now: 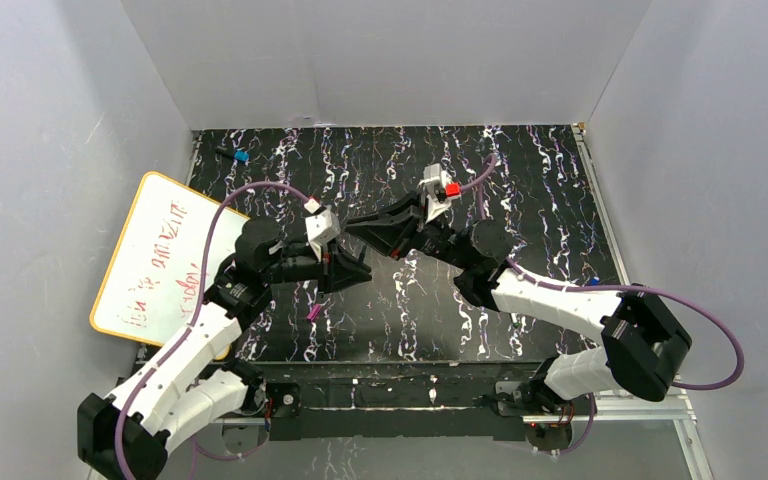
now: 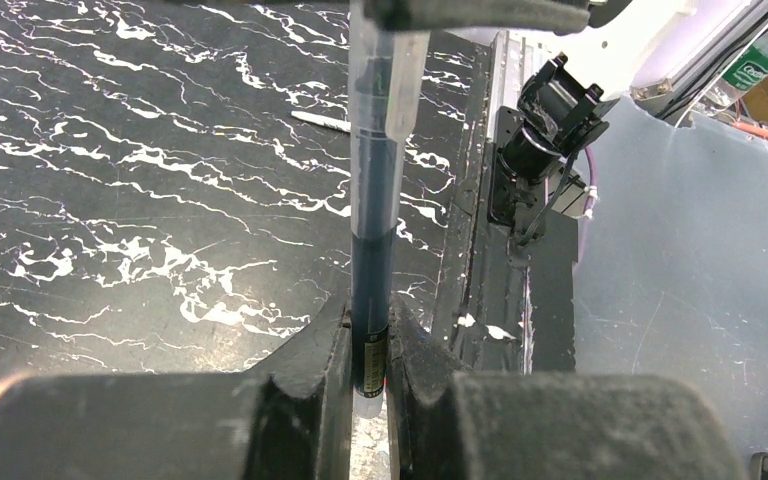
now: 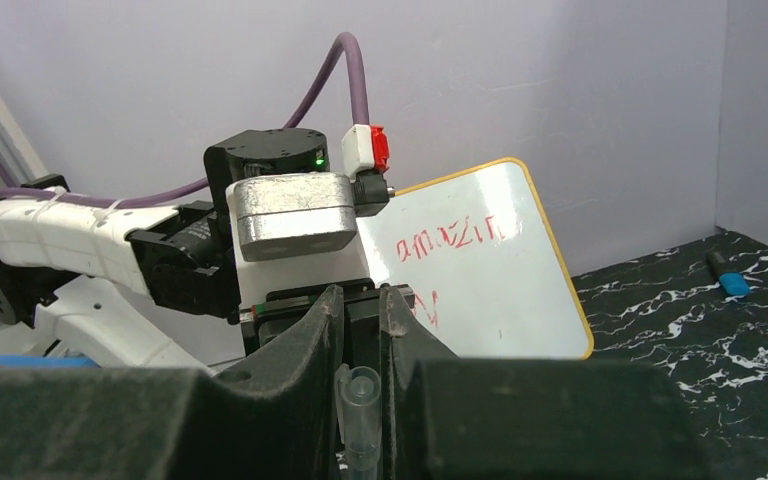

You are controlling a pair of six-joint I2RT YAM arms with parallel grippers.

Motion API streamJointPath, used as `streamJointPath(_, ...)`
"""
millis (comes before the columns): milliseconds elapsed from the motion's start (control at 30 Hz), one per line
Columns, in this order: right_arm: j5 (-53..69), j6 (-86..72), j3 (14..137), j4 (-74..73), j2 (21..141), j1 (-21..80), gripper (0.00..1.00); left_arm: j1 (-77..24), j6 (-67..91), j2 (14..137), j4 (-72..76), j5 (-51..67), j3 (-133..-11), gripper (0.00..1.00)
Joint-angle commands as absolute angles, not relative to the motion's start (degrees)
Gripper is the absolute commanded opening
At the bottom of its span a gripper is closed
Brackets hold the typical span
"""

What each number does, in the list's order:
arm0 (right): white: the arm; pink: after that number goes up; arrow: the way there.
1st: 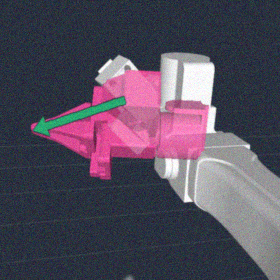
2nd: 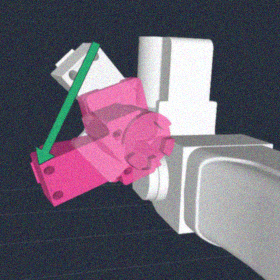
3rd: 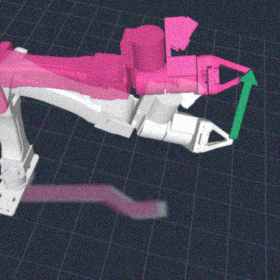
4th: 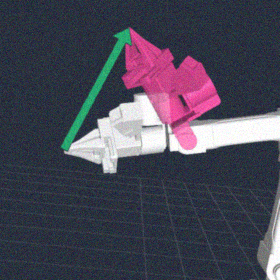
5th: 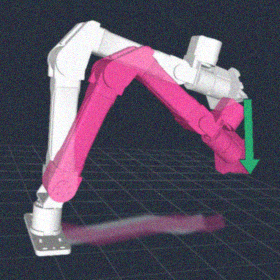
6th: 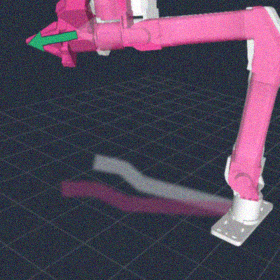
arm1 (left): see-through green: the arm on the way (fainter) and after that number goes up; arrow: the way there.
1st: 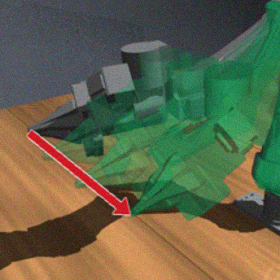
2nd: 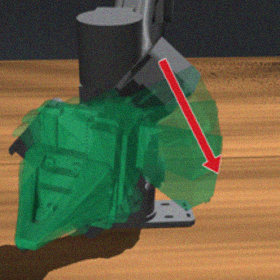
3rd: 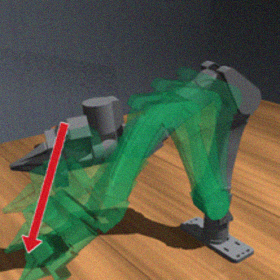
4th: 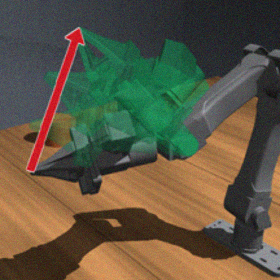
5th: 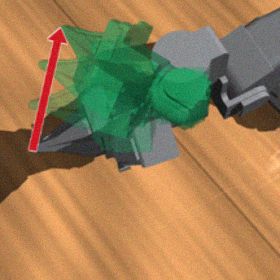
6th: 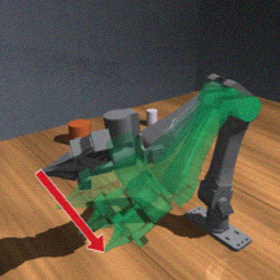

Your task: Insert the pens into the pen caps

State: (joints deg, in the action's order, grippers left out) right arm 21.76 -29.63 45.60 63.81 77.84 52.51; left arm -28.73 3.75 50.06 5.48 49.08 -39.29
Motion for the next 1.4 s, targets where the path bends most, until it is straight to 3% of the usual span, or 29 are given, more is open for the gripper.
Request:
streamJointPath(0, 26.9, -30.0, 43.0, 59.5, 79.0, 55.5, 0.01, -27.1, 6.6, 50.9, 16.5, 46.4, -46.6, 0.0)
streamJointPath(867, 27.3, -29.1, 38.0, 55.9, 80.2, 59.5, 0.01, -24.2, 0.4, 52.4, 6.8, 49.5, -55.0, 0.0)
streamJointPath(1367, 27.0, -30.5, 36.6, 57.6, 81.8, 62.3, 0.01, -23.9, 2.6, 52.9, 12.5, 47.1, -56.0, 0.0)
